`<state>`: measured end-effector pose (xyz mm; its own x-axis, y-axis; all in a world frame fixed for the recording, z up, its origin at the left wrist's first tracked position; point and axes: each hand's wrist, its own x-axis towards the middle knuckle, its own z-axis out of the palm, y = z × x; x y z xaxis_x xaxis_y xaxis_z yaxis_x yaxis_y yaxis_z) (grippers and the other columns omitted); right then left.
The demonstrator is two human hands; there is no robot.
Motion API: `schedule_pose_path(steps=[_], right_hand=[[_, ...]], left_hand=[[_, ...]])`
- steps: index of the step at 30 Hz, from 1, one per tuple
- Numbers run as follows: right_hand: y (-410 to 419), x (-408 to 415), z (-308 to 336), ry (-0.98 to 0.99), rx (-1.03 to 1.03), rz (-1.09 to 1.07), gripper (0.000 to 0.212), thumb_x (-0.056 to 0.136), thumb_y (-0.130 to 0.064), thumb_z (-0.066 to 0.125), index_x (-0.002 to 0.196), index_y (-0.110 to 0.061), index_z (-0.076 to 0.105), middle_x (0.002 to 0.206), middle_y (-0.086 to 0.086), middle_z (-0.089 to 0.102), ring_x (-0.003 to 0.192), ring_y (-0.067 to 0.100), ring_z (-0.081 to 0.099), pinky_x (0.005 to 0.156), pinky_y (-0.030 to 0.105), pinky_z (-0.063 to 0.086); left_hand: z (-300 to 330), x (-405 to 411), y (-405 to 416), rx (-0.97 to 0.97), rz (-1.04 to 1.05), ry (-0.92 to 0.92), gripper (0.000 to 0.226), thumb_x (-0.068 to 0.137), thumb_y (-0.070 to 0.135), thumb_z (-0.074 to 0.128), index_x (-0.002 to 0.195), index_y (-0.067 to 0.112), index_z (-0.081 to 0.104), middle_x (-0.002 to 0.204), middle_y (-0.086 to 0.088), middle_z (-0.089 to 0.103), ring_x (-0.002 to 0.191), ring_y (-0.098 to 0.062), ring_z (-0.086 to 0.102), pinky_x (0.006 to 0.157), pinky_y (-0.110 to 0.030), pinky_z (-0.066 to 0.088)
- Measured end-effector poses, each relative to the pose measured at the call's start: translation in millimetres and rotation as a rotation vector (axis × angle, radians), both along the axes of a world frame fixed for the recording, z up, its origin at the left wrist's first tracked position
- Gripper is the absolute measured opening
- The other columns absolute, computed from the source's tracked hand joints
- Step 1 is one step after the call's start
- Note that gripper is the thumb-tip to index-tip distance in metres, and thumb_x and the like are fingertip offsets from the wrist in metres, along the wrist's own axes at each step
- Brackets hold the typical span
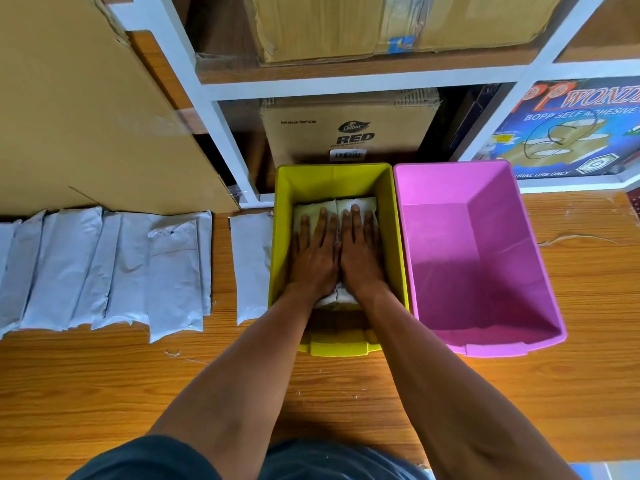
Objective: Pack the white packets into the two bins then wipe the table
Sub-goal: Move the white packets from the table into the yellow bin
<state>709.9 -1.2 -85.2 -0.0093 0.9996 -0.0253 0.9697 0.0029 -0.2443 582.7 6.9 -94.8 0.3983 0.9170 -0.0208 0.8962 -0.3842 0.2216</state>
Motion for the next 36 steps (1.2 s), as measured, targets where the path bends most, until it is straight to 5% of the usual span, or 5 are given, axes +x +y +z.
schedule_pose_path(steps=[11, 16, 23, 31, 36], right_hand=[[4.7, 3.0, 16.5, 0.070, -0.096, 0.001, 0.061, 0.114, -0.014, 0.026, 0.167, -0.007, -0.002, 0.174, 0.018, -0.014, 0.161, 0.035, -0.013, 0.131, 0.050, -0.001], [-6.6, -3.8, 70.6, 0.175, 0.031, -0.082, 0.065, 0.103, 0.001, 0.051, 0.162, -0.002, 0.023, 0.171, 0.029, 0.011, 0.160, 0.041, 0.013, 0.129, 0.045, 0.024], [-9.6, -43.8, 116.1, 0.228, 0.188, -0.056, 0.048, 0.098, -0.004, 0.056, 0.145, 0.003, 0.045, 0.154, 0.032, 0.041, 0.135, 0.050, 0.046, 0.103, 0.056, 0.049], [-13.9, -149.9, 144.7, 0.310, 0.377, -0.039, 0.038, 0.095, -0.004, 0.051, 0.132, -0.003, 0.057, 0.138, 0.027, 0.054, 0.110, 0.049, 0.055, 0.088, 0.054, 0.050], [-19.9, -219.4, 136.6, 0.281, 0.306, 0.016, 0.047, 0.093, -0.018, 0.040, 0.137, -0.007, 0.052, 0.143, 0.019, 0.050, 0.122, 0.043, 0.053, 0.094, 0.053, 0.053]], left_hand=[[35.8, 3.2, 4.4, -0.234, 0.102, -0.055, 0.072, 0.112, 0.044, 0.031, 0.169, 0.021, -0.006, 0.177, -0.006, -0.009, 0.162, -0.037, -0.012, 0.129, -0.061, -0.001], [100.7, 10.3, -1.5, -0.205, 0.186, -0.270, 0.066, 0.110, 0.021, 0.048, 0.169, 0.014, 0.017, 0.174, -0.014, 0.019, 0.160, -0.032, 0.018, 0.131, -0.044, 0.017], [159.7, -36.1, -14.4, 0.080, 0.146, -0.459, 0.049, 0.102, 0.007, 0.055, 0.150, 0.008, 0.051, 0.149, -0.013, 0.052, 0.136, -0.032, 0.050, 0.107, -0.047, 0.049], [152.1, -163.9, -21.4, 0.259, 0.254, -0.329, 0.045, 0.090, 0.012, 0.066, 0.134, 0.012, 0.060, 0.129, -0.009, 0.060, 0.121, -0.033, 0.055, 0.094, -0.047, 0.052], [117.5, -234.3, -27.1, 0.152, 0.378, -0.146, 0.058, 0.097, 0.031, 0.062, 0.150, 0.012, 0.049, 0.152, -0.014, 0.051, 0.137, -0.036, 0.049, 0.104, -0.054, 0.050]])
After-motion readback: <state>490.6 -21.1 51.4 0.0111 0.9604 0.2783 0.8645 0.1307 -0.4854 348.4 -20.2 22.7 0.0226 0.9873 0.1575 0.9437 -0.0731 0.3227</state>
